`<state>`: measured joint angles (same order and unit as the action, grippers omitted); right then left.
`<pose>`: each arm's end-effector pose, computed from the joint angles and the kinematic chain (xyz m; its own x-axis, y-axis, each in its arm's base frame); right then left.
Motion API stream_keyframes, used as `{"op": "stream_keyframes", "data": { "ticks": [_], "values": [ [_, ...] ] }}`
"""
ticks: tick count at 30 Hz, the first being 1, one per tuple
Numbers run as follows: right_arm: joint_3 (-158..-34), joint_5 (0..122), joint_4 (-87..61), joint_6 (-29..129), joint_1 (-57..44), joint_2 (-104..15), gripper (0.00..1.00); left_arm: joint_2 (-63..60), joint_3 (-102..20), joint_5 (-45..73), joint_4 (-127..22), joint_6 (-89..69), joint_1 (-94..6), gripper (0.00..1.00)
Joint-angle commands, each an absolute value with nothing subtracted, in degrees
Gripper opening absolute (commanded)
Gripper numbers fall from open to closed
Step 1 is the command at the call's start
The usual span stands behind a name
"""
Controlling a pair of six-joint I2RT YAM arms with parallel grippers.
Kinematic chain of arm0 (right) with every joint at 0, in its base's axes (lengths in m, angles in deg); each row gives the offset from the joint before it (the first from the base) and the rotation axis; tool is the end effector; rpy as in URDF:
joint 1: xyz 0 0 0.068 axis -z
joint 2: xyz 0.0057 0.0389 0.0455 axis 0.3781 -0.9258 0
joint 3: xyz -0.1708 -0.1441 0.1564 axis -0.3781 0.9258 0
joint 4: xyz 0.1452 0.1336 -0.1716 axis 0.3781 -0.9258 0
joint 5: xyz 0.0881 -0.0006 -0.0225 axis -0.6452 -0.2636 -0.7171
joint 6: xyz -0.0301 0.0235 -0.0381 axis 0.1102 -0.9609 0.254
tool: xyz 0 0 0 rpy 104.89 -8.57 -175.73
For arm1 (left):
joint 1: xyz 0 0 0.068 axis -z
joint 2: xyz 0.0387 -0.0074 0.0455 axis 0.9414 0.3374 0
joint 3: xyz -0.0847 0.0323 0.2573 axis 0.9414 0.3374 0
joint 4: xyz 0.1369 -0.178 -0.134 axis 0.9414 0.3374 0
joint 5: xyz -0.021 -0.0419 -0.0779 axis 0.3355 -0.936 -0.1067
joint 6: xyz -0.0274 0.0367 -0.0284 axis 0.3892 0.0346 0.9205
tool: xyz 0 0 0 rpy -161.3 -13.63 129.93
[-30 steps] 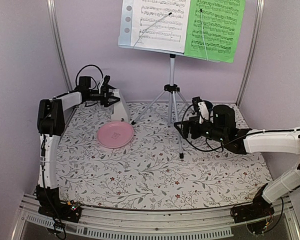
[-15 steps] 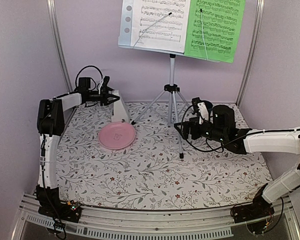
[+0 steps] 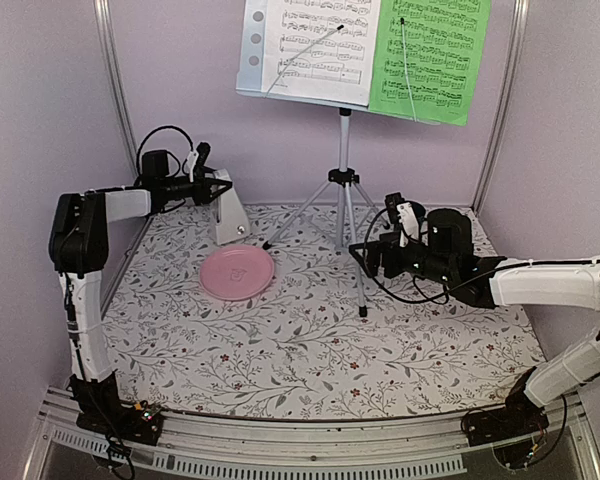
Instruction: Set up the instrument practice props
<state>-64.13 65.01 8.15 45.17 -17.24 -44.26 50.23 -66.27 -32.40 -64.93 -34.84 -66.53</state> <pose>0.2413 0.2014 0.2449 -0.3468 -0.0268 -0.9376 -0.6242 0.7527 0.2094 0.5108 -0.0625 0.2290 -0.0603 0.1401 -0.9883 0.8613 0.5077 0.0194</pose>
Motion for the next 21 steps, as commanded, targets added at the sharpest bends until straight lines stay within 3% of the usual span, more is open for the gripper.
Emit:
{"op": "stream_keyframes", "data": {
  "ticks": [1,10,21],
  "values": [
    [-65.55,64.81,8.47,45.81,-17.19,-42.63,0.99,40.26,-64.55,-27.37,-77.51,-31.27,-66.19,0.21],
    [-67.0,64.05,8.49,46.0,-17.21,-42.64,0.99,24.68,-52.83,-16.88,-74.46,-31.76,-59.99,0.16],
    [-66.35,62.18,8.27,44.97,-17.1,-42.15,0.99,9.33,-32.92,3.75,-75.14,-26.59,-41.42,0.12]
  ]
}}
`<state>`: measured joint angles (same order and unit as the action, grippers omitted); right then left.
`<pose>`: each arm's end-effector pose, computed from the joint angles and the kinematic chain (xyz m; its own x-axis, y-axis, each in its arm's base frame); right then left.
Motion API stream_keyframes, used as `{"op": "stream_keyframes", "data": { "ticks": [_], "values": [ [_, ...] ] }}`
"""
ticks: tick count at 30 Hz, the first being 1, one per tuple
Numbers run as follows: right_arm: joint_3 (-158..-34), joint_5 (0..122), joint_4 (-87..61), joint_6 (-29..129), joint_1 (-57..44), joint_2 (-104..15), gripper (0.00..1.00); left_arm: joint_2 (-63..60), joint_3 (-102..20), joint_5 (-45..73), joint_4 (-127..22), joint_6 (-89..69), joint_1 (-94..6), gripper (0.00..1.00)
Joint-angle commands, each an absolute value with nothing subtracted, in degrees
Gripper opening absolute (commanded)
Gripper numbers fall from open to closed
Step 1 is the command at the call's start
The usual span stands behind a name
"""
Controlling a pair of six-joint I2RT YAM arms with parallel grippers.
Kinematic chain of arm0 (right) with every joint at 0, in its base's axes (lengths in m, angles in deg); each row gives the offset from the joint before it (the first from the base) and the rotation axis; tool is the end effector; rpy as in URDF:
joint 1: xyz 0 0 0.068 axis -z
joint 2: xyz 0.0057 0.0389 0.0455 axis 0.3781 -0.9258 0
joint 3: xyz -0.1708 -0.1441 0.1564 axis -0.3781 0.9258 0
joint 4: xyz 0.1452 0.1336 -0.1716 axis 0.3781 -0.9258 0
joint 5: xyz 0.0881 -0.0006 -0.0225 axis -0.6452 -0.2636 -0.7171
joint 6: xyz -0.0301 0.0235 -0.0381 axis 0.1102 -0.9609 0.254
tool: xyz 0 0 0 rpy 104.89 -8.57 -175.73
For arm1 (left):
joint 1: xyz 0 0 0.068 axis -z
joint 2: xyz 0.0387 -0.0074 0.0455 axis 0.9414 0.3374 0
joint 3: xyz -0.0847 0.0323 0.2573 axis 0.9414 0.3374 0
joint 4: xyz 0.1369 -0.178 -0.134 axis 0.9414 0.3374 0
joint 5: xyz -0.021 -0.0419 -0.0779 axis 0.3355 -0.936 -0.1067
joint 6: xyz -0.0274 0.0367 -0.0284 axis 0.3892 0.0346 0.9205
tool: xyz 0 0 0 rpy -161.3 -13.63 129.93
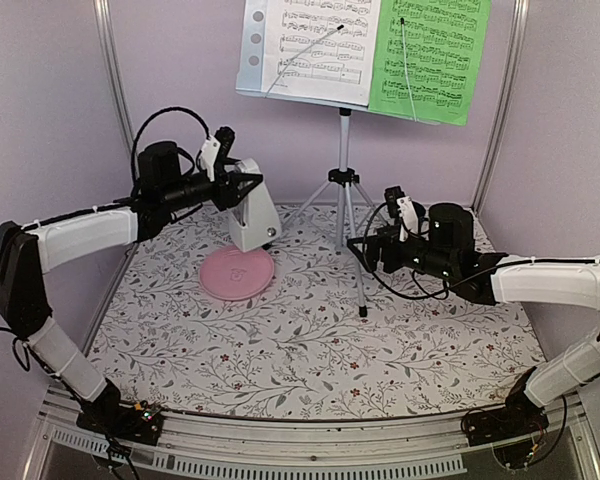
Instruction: Set up the instrument practice props
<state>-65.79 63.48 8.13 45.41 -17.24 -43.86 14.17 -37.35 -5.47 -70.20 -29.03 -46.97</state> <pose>0.2426 0.2038 0.2568 -0.3219 -0.0121 -0.9467 -0.6496 0.7303 0.2115 0.3428 -0.1657 0.3333 0.0615 0.1038 -0.9927 0.7754 0.6213 0.1130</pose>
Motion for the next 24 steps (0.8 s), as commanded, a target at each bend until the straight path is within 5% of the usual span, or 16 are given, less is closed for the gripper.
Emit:
{"op": "stream_keyframes", "data": {
  "ticks": [1,13,24],
  "values": [
    [-66.27,62.13,8.23,44.95,-17.11,-42.22,0.99,8.78,-31.64,6.55,-75.23,-25.58,-39.2,0.1],
    [-65.43,61.4,8.13,43.62,-17.11,-41.96,0.99,8.06,-16.9,28.44,-87.52,-13.68,-23.9,0.08],
    [-67.38,59.45,7.68,43.88,-17.18,-44.91,0.99,16.37,-17.1,43.16,-96.43,-9.98,-17.19,0.13]
  ]
}}
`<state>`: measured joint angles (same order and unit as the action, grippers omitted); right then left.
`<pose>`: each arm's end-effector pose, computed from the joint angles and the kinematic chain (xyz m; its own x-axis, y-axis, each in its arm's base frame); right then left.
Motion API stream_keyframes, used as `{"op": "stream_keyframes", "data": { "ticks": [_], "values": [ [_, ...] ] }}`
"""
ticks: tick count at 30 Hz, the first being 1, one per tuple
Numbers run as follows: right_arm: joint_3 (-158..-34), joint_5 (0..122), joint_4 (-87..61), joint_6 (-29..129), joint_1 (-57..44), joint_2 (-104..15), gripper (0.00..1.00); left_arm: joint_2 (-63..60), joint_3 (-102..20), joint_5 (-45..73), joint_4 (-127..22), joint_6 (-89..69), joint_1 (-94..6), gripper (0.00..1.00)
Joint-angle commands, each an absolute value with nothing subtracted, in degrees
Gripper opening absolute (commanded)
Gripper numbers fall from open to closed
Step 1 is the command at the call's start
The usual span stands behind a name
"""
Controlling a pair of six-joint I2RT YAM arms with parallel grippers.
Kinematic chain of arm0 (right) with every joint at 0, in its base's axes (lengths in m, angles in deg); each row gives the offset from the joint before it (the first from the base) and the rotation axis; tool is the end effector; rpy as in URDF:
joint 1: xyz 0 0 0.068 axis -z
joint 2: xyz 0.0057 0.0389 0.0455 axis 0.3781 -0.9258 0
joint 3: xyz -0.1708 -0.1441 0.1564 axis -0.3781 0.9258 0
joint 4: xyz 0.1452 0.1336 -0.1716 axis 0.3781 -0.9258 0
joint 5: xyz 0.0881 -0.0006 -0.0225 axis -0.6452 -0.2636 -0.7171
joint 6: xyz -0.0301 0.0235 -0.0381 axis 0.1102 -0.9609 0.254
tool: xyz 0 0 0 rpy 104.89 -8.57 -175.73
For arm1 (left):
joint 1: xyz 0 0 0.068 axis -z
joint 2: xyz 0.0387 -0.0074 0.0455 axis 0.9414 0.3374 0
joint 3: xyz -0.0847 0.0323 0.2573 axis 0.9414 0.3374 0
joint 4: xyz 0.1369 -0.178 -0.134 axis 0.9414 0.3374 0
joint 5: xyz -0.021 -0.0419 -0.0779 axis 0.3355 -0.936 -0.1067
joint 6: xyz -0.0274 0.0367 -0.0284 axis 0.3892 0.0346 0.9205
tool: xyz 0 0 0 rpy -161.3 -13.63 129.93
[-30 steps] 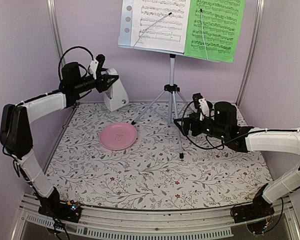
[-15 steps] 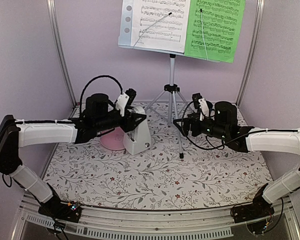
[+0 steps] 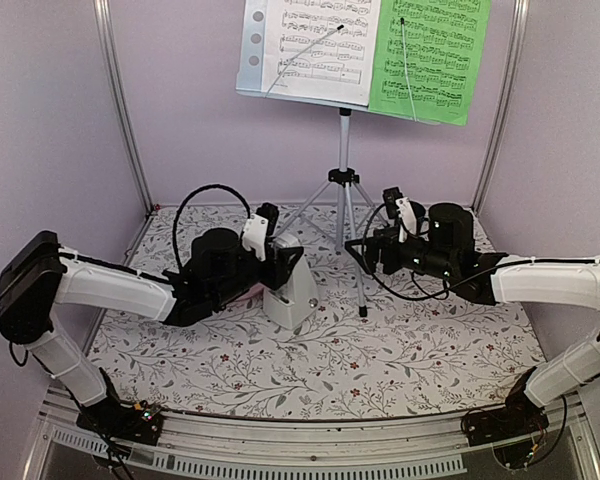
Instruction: Set up the instrument practice props
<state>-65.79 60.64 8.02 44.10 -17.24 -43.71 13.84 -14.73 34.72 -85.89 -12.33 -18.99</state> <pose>0.2410 0.2047 0.2574 -0.3434 -0.0026 -0.9392 -0.6746 0.6964 0.2448 0.2233 -0.2662 0.2291 -0.1978 0.0044 -0.9802 0.6048 0.7875 -0.1185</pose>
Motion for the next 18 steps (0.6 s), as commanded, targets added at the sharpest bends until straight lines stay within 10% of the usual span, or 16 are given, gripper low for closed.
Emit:
{"op": "stream_keyframes", "data": {
  "ticks": [1,11,15,18],
  "values": [
    [-67.58,59.21,7.74,43.82,-17.08,-45.12,0.99,17.4,-17.55,44.59,-96.58,-9.82,-16.72,0.14],
    [-67.57,58.7,7.95,44.15,-17.15,-45.91,0.99,22.34,-20.35,47.28,-97.51,-8.62,-14.21,0.33],
    [-67.56,58.63,7.96,44.38,-17.19,-46.04,0.99,21.5,-21.17,45.45,-93.61,-11.57,-14.12,0.89],
    [-67.47,58.36,7.96,44.53,-17.13,-45.94,0.99,17.97,-19.56,40.3,-91.57,-14.8,-14.26,0.99]
  ]
}}
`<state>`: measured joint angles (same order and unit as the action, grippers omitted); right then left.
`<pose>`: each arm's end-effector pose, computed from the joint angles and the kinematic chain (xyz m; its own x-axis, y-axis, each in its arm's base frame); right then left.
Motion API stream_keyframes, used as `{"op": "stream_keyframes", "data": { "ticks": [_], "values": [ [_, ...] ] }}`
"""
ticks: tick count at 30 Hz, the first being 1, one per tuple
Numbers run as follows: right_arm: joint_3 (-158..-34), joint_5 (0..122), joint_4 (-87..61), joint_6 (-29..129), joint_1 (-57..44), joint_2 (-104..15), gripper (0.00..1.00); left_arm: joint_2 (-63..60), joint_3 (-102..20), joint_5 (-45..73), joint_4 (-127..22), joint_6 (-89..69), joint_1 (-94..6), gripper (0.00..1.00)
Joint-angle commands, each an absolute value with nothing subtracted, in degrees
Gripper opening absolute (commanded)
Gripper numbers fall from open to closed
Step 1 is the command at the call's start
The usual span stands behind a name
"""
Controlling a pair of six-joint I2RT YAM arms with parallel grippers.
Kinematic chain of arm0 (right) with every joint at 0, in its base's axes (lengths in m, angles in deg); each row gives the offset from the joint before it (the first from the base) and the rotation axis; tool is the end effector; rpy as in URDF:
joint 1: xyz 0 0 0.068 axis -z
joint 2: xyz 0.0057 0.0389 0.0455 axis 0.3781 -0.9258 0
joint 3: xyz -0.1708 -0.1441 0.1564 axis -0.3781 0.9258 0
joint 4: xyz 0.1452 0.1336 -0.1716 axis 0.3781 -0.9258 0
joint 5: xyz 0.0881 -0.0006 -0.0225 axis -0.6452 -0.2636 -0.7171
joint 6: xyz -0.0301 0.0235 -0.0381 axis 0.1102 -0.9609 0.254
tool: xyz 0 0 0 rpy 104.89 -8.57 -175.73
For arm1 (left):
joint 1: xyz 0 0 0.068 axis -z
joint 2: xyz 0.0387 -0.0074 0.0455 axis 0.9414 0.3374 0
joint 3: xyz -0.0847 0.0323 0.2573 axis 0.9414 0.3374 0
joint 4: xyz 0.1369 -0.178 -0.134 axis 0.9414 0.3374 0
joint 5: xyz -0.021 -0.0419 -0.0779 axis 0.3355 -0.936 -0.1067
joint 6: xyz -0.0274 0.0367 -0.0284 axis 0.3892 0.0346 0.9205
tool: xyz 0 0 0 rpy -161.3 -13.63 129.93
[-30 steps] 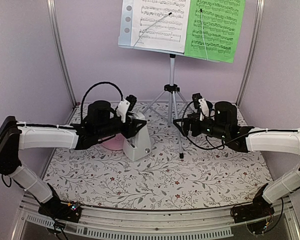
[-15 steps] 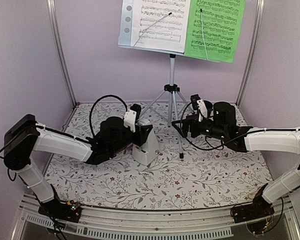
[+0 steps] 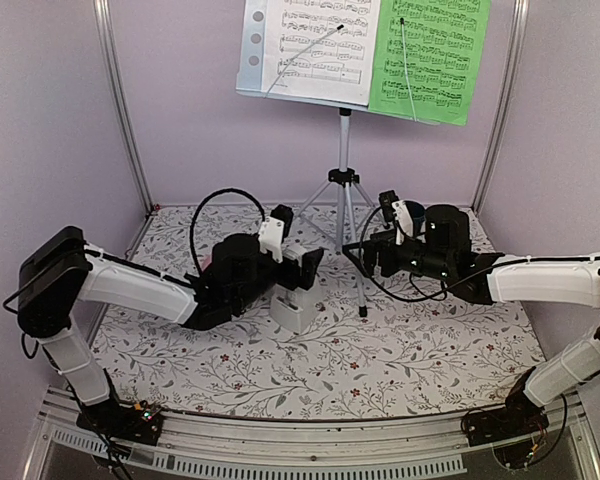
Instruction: Set up the instrument practice props
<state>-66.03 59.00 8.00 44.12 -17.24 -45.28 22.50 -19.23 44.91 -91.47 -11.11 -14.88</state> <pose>0.2436 0.2082 0.2506 -0.3642 -0.0214 -0.9311 -0.6881 0.6799 0.2536 0.2245 -0.3013 0.2131 -0.1726 -0.0361 -0.9843 0.5201 0.8453 -0.1222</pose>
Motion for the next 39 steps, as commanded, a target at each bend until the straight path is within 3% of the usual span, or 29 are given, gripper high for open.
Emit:
{"op": "stream_keyframes", "data": {
  "ticks": [1,6,12,18,22,39],
  "values": [
    [-67.47,58.28,7.96,44.58,-17.17,-45.93,0.99,15.77,-18.7,37.89,-90.65,-15.73,-14.44,0.99],
    [-67.6,57.59,7.96,44.7,-17.09,-45.99,0.99,5.96,-12.65,27.97,-81.67,-12.92,-21.41,0.99],
    [-68.28,55.55,7.88,43.87,-17.12,-46.74,0.99,0.98,-7.97,23.3,-72.53,-12.57,-32.1,0.88],
    [-69.92,49.97,7.87,41.1,-17.16,-49.07,0.99,5.5,-7.47,16.41,-69.84,-15.25,-37.42,0.47],
    [-71.15,48.37,7.18,38.61,-17.16,-50.77,0.99,11.07,-8.19,13.83,-70.59,-16.03,-37.25,0.36],
    [-73.63,48.94,2.85,36.47,-17.16,-52.28,0.99,24.98,-7.91,7.09,-84.62,-16.95,-28.39,0.23]
  ]
}}
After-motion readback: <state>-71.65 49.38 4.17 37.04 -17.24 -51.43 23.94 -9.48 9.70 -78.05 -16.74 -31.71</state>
